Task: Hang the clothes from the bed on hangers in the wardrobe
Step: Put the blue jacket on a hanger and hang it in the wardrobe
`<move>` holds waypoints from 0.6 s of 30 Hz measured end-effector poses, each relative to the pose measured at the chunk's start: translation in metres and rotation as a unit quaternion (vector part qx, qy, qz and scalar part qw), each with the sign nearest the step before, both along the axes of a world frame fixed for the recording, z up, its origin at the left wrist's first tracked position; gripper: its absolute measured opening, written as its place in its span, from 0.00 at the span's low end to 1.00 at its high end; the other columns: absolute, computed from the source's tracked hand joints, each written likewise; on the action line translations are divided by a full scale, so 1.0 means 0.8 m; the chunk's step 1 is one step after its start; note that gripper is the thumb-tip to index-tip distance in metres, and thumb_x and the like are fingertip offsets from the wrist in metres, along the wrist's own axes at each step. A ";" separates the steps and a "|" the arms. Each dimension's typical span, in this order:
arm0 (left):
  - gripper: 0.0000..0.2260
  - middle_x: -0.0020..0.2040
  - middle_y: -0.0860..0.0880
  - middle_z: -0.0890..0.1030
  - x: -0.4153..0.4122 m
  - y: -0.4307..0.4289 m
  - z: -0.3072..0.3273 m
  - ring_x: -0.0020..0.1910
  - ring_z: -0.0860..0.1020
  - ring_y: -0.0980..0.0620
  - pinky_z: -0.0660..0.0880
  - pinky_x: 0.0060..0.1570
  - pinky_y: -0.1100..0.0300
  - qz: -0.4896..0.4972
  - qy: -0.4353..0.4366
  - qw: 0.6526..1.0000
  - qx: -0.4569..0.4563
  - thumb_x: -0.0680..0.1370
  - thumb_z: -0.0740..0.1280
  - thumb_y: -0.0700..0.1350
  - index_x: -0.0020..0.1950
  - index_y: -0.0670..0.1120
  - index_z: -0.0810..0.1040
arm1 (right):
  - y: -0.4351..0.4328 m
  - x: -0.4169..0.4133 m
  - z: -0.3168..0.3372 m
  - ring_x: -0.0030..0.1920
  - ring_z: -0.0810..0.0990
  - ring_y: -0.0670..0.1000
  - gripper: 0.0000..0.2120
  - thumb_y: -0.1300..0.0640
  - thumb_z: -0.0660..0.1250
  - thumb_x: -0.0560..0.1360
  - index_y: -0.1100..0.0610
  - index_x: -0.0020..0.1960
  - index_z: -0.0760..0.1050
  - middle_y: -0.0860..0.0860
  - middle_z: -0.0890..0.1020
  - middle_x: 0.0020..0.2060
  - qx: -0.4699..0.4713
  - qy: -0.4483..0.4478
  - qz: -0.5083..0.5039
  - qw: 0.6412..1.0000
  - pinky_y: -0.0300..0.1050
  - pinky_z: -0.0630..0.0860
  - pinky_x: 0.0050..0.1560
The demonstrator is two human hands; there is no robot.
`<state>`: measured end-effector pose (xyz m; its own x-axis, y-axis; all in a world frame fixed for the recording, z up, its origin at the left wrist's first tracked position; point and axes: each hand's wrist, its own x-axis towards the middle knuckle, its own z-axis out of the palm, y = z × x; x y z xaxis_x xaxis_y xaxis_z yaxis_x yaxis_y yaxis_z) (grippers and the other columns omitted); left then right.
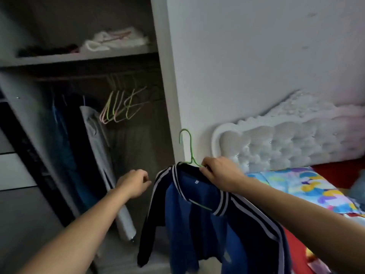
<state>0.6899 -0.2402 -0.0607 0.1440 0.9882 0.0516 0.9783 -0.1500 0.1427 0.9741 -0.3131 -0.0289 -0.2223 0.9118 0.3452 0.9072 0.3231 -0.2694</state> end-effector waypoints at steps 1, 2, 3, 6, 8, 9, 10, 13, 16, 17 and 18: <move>0.09 0.49 0.48 0.82 -0.027 0.001 0.003 0.48 0.80 0.47 0.75 0.43 0.57 0.003 0.008 1.000 -0.002 0.78 0.64 0.55 0.48 0.51 0.78 | 0.013 -0.028 0.002 0.46 0.78 0.60 0.14 0.47 0.56 0.81 0.56 0.50 0.73 0.56 0.81 0.43 -0.002 -0.001 0.006 1.000 0.50 0.70 0.39; 0.09 0.49 0.48 0.81 -0.055 0.003 0.006 0.48 0.79 0.47 0.74 0.42 0.57 0.006 0.018 1.000 -0.004 0.78 0.63 0.55 0.47 0.50 0.77 | 0.027 -0.056 0.004 0.46 0.78 0.60 0.14 0.48 0.56 0.81 0.56 0.50 0.73 0.56 0.81 0.44 -0.005 -0.003 0.010 1.000 0.50 0.70 0.40; 0.09 0.49 0.48 0.81 -0.085 0.005 0.010 0.48 0.79 0.47 0.73 0.41 0.57 0.010 0.029 0.999 -0.007 0.78 0.63 0.55 0.47 0.50 0.77 | 0.043 -0.084 0.006 0.46 0.78 0.59 0.13 0.48 0.56 0.81 0.56 0.51 0.74 0.55 0.81 0.44 -0.007 -0.004 0.014 1.000 0.49 0.70 0.40; 0.10 0.46 0.49 0.78 -0.175 0.018 0.024 0.46 0.78 0.47 0.71 0.38 0.57 0.027 0.064 0.998 -0.004 0.78 0.62 0.56 0.46 0.50 0.75 | 0.089 -0.164 0.011 0.47 0.79 0.57 0.12 0.49 0.57 0.81 0.55 0.50 0.74 0.54 0.81 0.45 -0.015 -0.005 0.027 1.000 0.48 0.72 0.41; 0.10 0.45 0.49 0.77 -0.229 0.030 0.036 0.45 0.77 0.48 0.69 0.37 0.57 0.037 0.082 0.996 0.002 0.79 0.62 0.56 0.48 0.50 0.75 | 0.118 -0.211 0.017 0.47 0.79 0.58 0.12 0.49 0.57 0.80 0.55 0.49 0.75 0.54 0.81 0.44 -0.020 -0.003 0.031 0.999 0.49 0.74 0.42; 0.10 0.44 0.50 0.77 -0.253 0.037 0.043 0.43 0.77 0.49 0.68 0.36 0.57 0.041 0.085 0.996 0.000 0.79 0.62 0.56 0.50 0.50 0.76 | 0.131 -0.233 0.021 0.46 0.79 0.58 0.12 0.49 0.58 0.80 0.55 0.49 0.75 0.54 0.81 0.44 -0.025 -0.001 0.031 0.999 0.49 0.75 0.43; 0.10 0.43 0.50 0.76 -0.274 0.043 0.049 0.42 0.76 0.50 0.67 0.35 0.57 0.045 0.086 0.995 -0.003 0.79 0.62 0.55 0.51 0.50 0.76 | 0.144 -0.252 0.026 0.46 0.79 0.58 0.12 0.49 0.58 0.80 0.55 0.49 0.75 0.54 0.81 0.45 -0.029 0.001 0.030 0.999 0.50 0.76 0.44; 0.09 0.42 0.51 0.76 -0.326 0.067 0.060 0.41 0.75 0.50 0.67 0.36 0.57 0.058 0.087 0.995 0.006 0.79 0.62 0.55 0.49 0.50 0.75 | 0.182 -0.300 0.045 0.46 0.79 0.58 0.12 0.49 0.58 0.79 0.54 0.48 0.76 0.54 0.81 0.45 -0.026 0.000 0.031 0.999 0.54 0.77 0.47; 0.09 0.42 0.51 0.76 -0.362 0.095 0.063 0.42 0.76 0.50 0.67 0.36 0.57 0.068 0.075 0.995 0.014 0.79 0.62 0.55 0.47 0.50 0.74 | 0.220 -0.334 0.065 0.46 0.79 0.57 0.11 0.50 0.59 0.79 0.54 0.47 0.77 0.54 0.81 0.45 -0.020 -0.010 0.043 0.999 0.53 0.78 0.46; 0.09 0.44 0.50 0.77 -0.371 0.106 0.064 0.42 0.76 0.50 0.67 0.35 0.57 0.069 0.072 0.995 0.012 0.80 0.62 0.54 0.49 0.50 0.75 | 0.232 -0.343 0.071 0.45 0.79 0.57 0.11 0.51 0.59 0.79 0.54 0.46 0.77 0.54 0.81 0.45 -0.021 -0.018 0.047 0.999 0.53 0.78 0.46; 0.09 0.46 0.50 0.78 -0.379 0.119 0.064 0.43 0.76 0.50 0.67 0.35 0.57 0.069 0.069 0.995 0.012 0.80 0.62 0.54 0.51 0.49 0.75 | 0.243 -0.353 0.077 0.45 0.79 0.57 0.10 0.52 0.59 0.79 0.55 0.45 0.77 0.54 0.81 0.44 -0.024 -0.027 0.050 0.998 0.53 0.78 0.46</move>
